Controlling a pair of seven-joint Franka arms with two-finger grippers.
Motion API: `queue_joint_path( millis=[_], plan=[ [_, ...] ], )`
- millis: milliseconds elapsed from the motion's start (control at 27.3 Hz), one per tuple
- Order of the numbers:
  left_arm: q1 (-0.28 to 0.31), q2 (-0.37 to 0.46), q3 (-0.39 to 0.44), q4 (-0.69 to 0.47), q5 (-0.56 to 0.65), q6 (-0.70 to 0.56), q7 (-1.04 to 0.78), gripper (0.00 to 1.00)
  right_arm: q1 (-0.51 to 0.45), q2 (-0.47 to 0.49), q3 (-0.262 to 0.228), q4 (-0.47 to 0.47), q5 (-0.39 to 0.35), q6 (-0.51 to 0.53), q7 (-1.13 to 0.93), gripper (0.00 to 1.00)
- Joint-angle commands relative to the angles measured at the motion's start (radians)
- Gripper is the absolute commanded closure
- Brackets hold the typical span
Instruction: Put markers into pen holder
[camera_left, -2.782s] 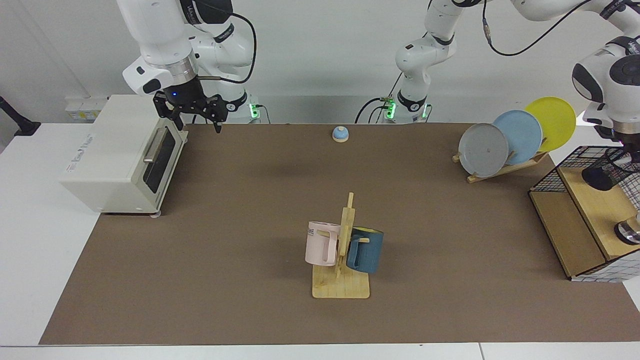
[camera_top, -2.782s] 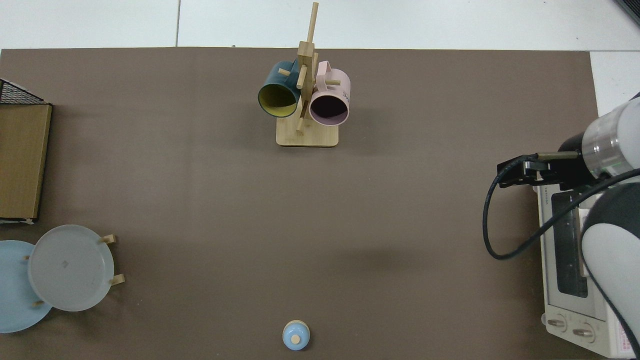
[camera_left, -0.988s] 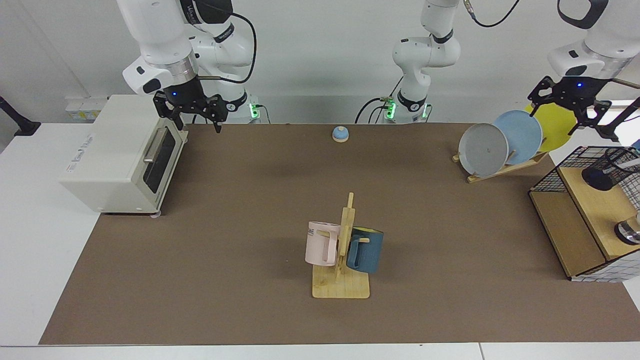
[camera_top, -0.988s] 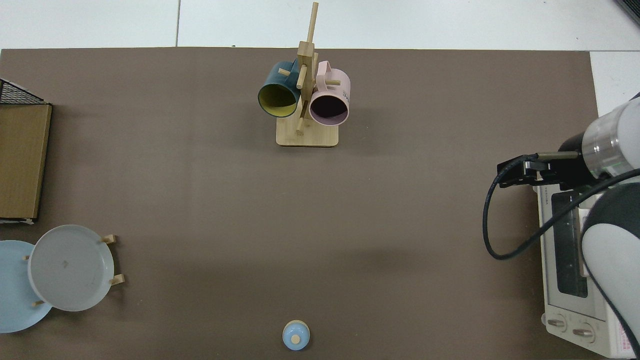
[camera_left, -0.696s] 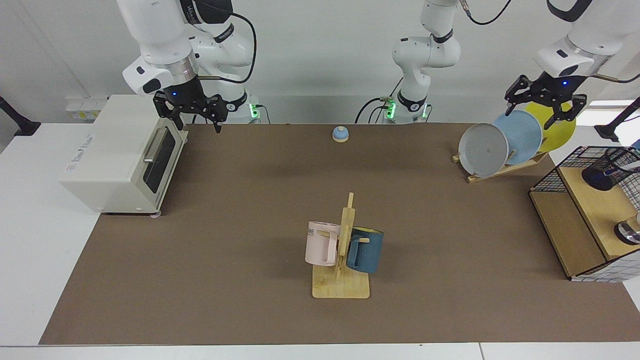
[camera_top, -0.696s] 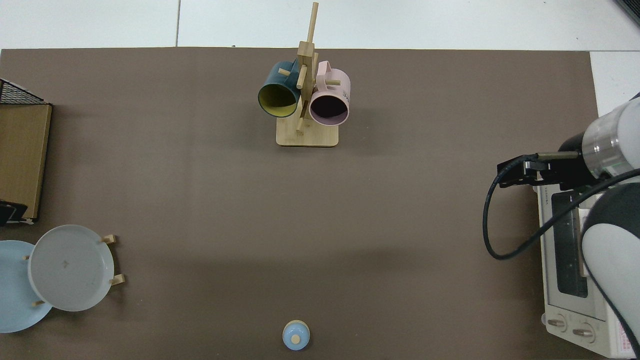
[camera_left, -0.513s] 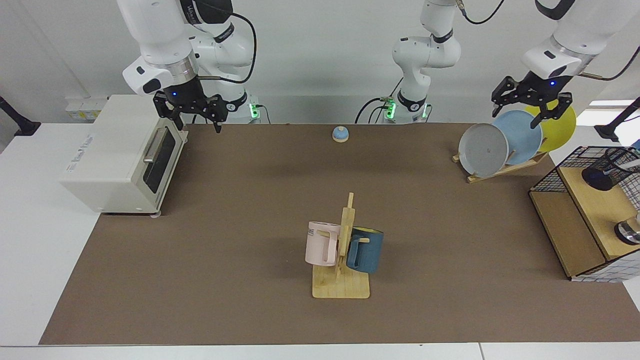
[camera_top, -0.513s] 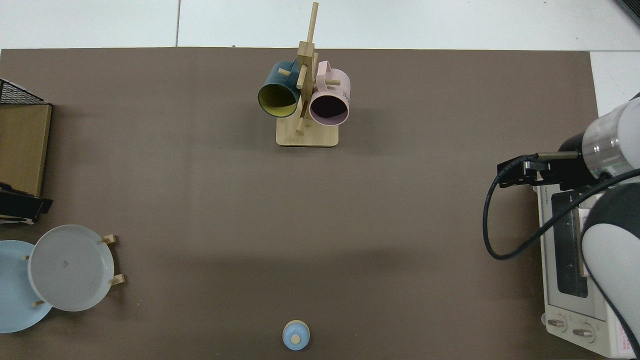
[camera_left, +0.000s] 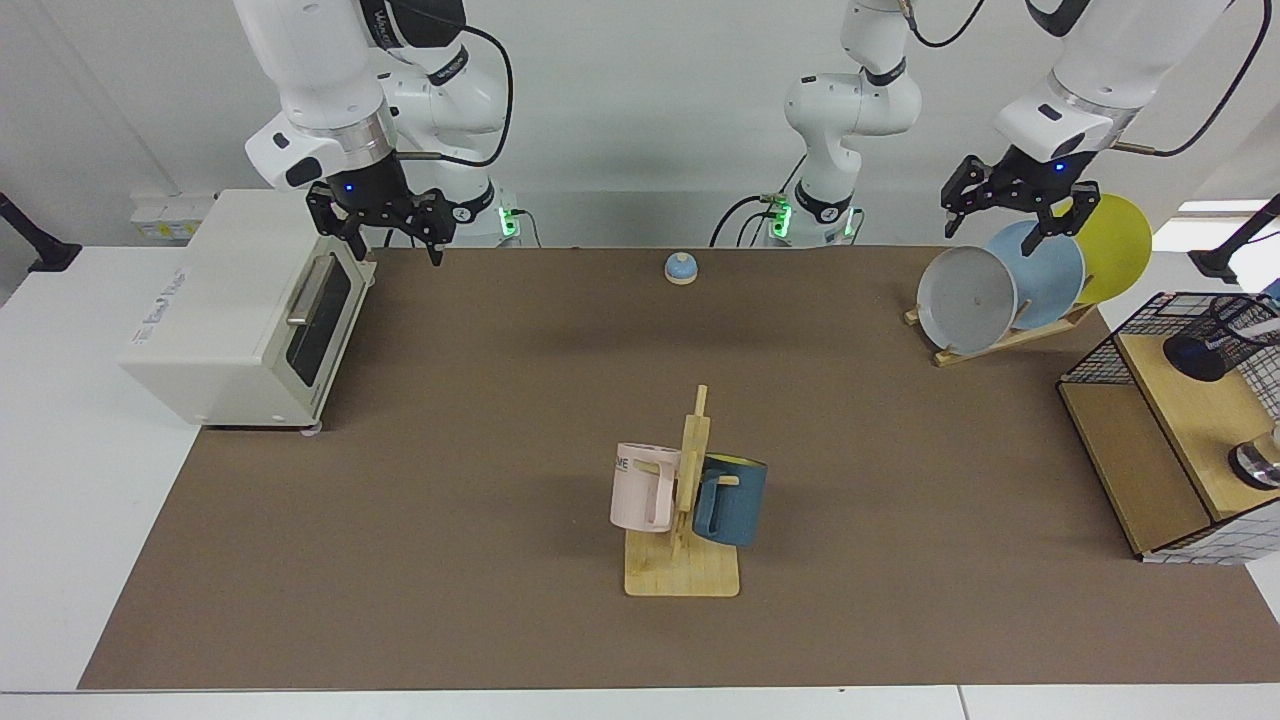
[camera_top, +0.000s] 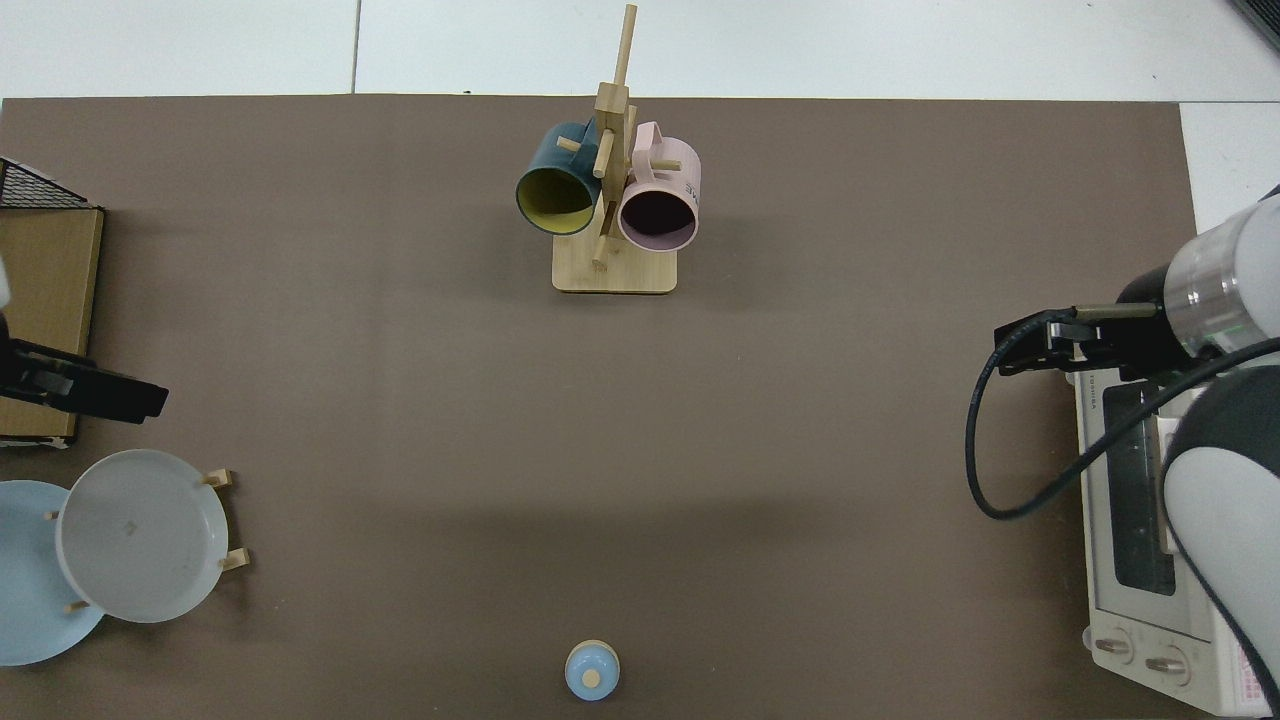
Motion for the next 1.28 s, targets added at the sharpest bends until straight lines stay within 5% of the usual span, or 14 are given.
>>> queue_joint_path(
  millis=[0,1245],
  plan=[
    [0.034,0.039,-0.023,0.064,-0.008,-0.031,-0.01,0.01,-0.018,-0.019,0.01,-0.02,0.016,0.009,0.015,0.0],
    [0.044,0.05,-0.039,0.05,-0.002,0.03,-0.045,0.0,-0.018,-0.019,0.01,-0.02,0.016,0.011,0.015,0.0]
  ],
)
